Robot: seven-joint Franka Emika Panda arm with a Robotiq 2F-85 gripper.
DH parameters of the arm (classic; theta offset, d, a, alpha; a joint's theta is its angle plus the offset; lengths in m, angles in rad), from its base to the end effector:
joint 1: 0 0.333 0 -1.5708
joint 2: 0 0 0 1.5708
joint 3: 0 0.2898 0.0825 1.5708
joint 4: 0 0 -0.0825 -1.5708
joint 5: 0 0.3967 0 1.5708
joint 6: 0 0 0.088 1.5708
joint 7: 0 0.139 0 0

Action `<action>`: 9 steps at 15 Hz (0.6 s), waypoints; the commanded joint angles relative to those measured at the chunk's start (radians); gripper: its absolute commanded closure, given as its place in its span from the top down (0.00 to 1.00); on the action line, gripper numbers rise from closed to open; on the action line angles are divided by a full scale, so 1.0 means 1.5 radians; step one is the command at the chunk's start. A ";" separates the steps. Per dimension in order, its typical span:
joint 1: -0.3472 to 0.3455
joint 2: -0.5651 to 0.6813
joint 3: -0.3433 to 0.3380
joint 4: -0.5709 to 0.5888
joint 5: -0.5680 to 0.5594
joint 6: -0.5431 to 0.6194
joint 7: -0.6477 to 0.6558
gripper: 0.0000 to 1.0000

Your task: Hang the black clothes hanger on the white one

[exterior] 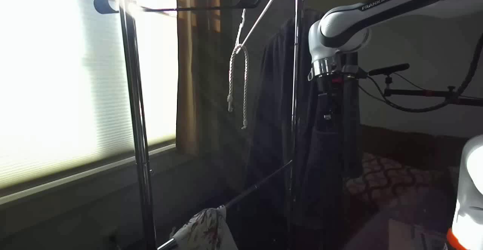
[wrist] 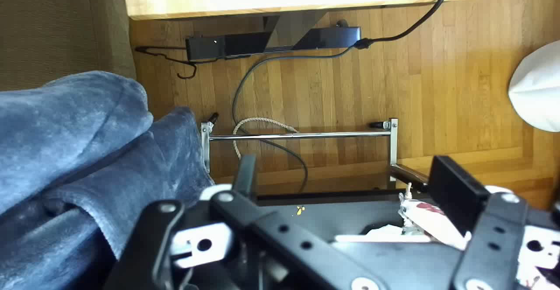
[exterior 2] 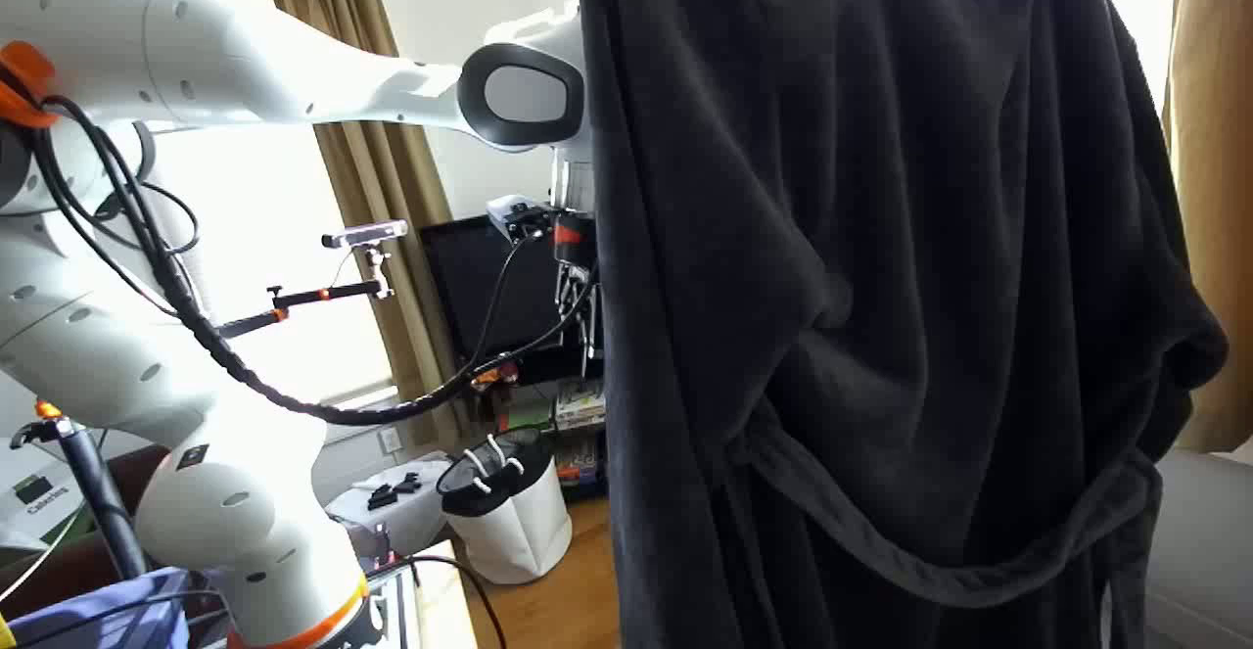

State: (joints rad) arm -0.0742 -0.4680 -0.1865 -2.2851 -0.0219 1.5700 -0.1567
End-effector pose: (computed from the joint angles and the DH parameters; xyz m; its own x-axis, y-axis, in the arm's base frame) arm 0.3852 -0.1082 0.4524 0.9697 -0.0566 -0.2377 -0.0826 -0.9915 -0.1008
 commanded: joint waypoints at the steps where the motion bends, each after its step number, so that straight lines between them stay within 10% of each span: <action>1: -0.009 0.001 0.007 0.001 0.003 -0.001 -0.003 1.00; 9: 0.046 0.019 0.050 0.030 0.005 0.073 -0.079 1.00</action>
State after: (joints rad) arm -0.0526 -0.4641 -0.1556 -2.2781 -0.0224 1.6390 -0.2237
